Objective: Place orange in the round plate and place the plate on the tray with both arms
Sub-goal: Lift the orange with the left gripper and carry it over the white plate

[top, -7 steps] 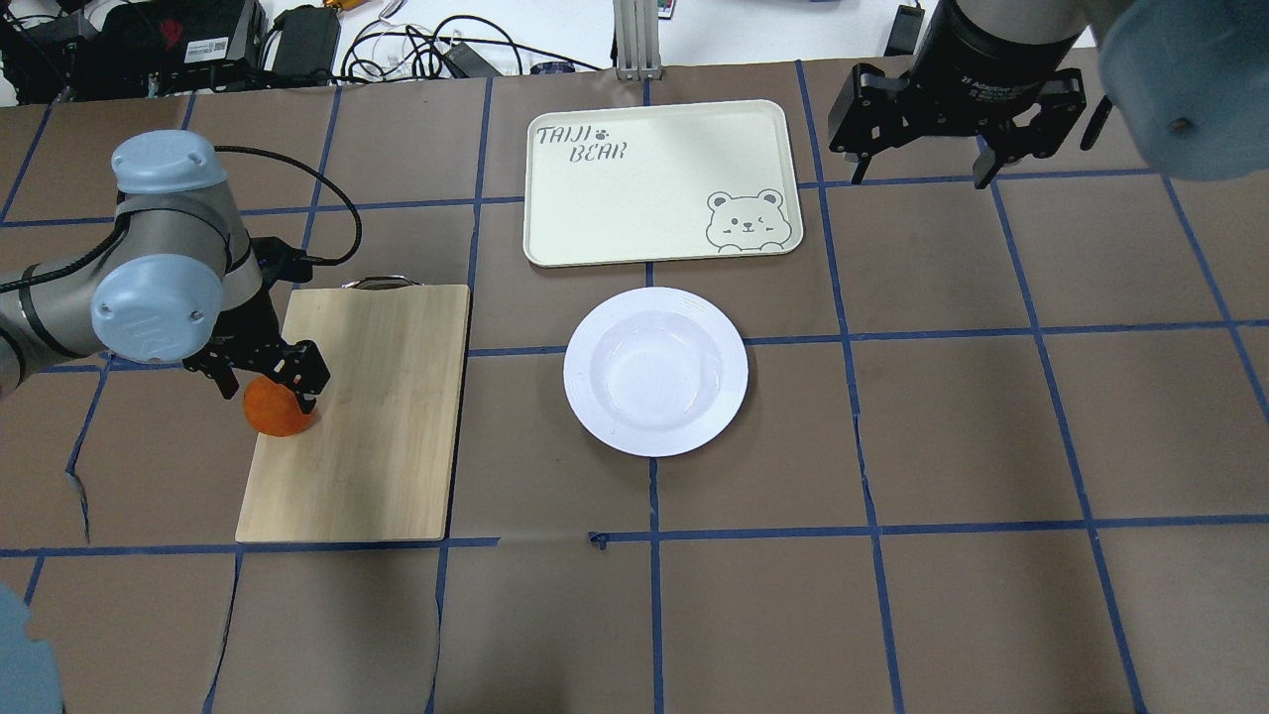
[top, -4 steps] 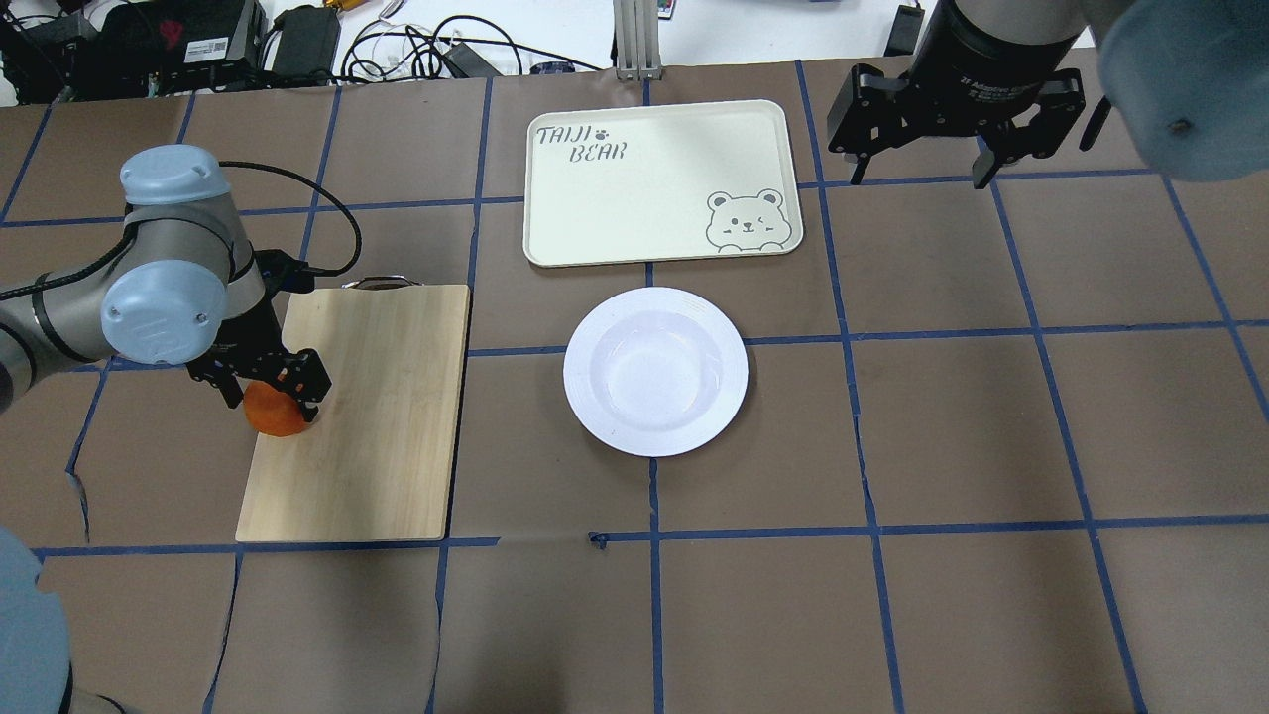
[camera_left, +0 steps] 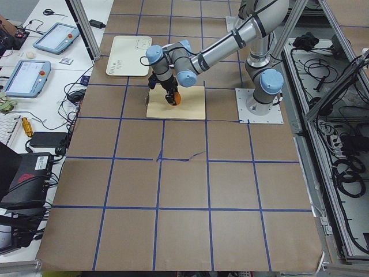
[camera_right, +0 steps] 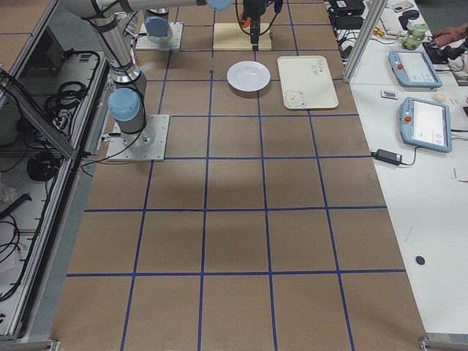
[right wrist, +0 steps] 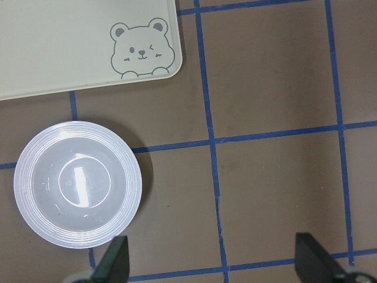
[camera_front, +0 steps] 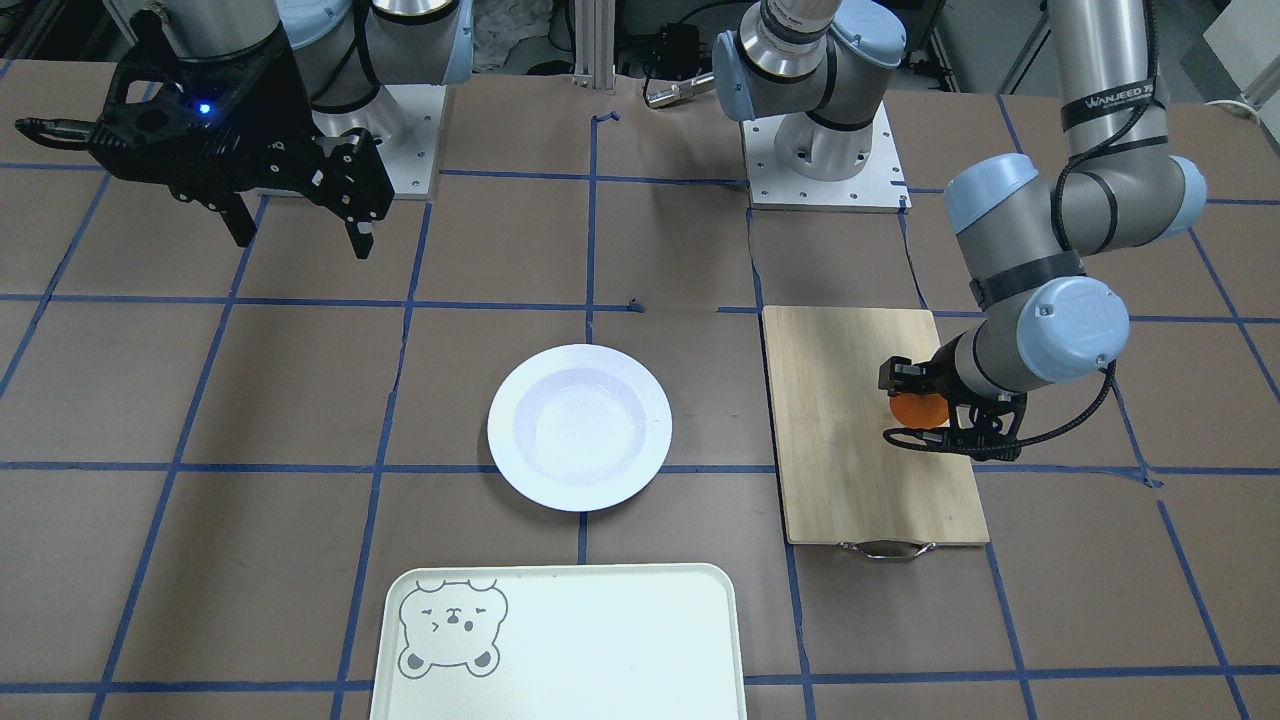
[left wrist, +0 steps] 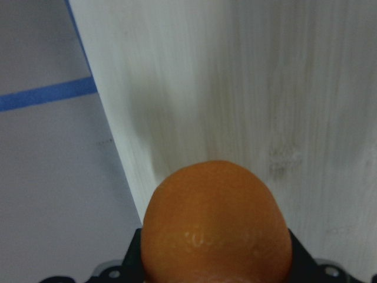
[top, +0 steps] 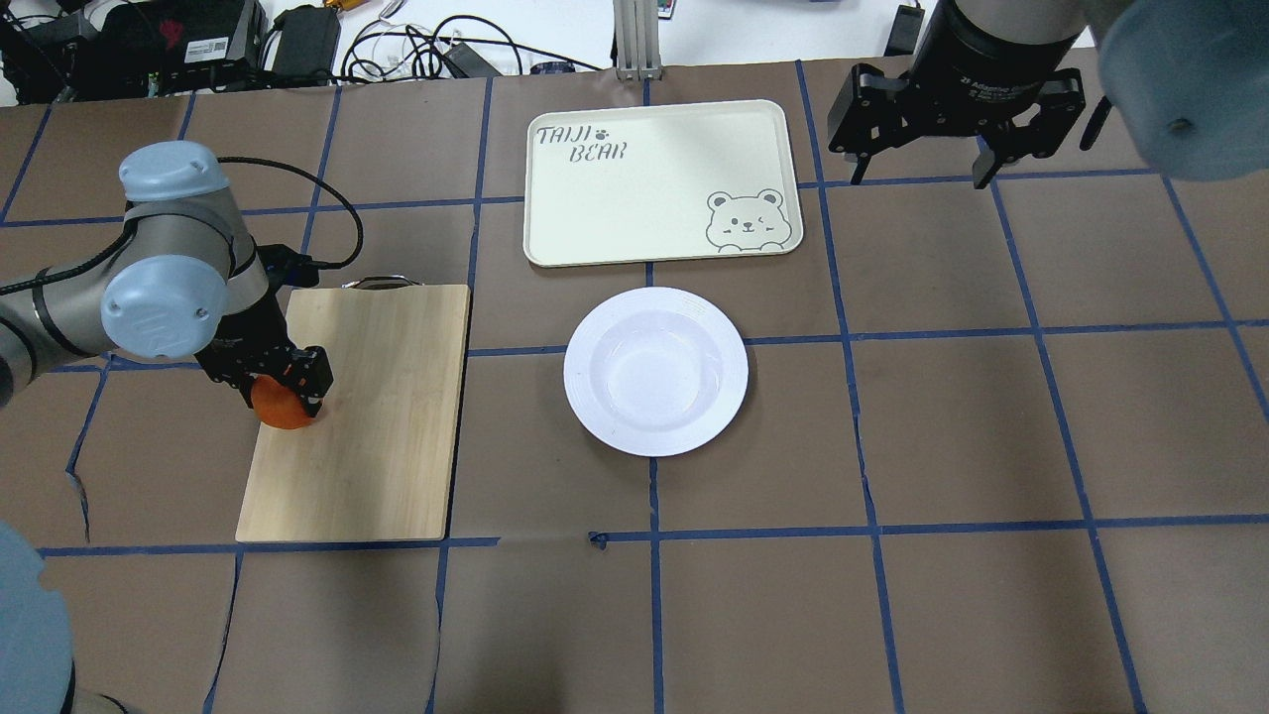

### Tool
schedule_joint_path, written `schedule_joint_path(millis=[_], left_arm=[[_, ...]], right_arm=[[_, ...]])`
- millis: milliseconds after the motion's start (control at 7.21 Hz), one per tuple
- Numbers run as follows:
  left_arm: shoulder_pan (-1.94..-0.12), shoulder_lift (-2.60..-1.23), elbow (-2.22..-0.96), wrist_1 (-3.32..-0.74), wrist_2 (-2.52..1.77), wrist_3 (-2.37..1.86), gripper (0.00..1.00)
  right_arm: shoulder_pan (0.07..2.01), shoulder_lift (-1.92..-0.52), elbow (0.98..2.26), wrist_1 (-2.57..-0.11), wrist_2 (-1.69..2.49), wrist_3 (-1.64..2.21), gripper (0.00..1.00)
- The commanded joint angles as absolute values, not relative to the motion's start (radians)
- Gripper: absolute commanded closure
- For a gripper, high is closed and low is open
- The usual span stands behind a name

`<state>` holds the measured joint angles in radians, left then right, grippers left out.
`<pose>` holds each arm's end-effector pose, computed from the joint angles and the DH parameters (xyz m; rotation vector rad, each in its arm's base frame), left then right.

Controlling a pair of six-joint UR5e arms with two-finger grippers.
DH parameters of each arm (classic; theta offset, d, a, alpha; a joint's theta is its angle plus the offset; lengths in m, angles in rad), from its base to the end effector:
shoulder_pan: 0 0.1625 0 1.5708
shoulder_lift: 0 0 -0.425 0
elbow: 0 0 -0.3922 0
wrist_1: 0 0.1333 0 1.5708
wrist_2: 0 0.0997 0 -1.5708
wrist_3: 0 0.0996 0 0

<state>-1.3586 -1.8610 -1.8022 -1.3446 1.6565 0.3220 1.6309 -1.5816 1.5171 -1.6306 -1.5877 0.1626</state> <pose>-0.0107 -0.5426 0.2503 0.1899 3.0947 0.4801 0.1613 -0.4893 0.5263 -0.1621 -3.1283 0.1967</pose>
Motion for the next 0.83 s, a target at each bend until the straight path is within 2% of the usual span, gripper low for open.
schedule_joint_path(millis=[0, 277, 693], left_arm=[[-1.528, -1.859, -1.698, -1.469, 1.533, -0.021, 1.00], [-1.681, -1.878, -1.695, -1.430, 1.386, -0.316, 1.00], [-1.900, -1.992, -1.703, -1.115, 1.339, -0.697, 1.00]], right_arm=[[1.631, -1.582, 1.517, -1.631, -1.588, 0.163, 0.00], [1.632, -1.582, 1.517, -1.631, -1.588, 0.163, 0.00], [1.632, -1.582, 1.517, -1.631, -1.586, 0.163, 0.00]])
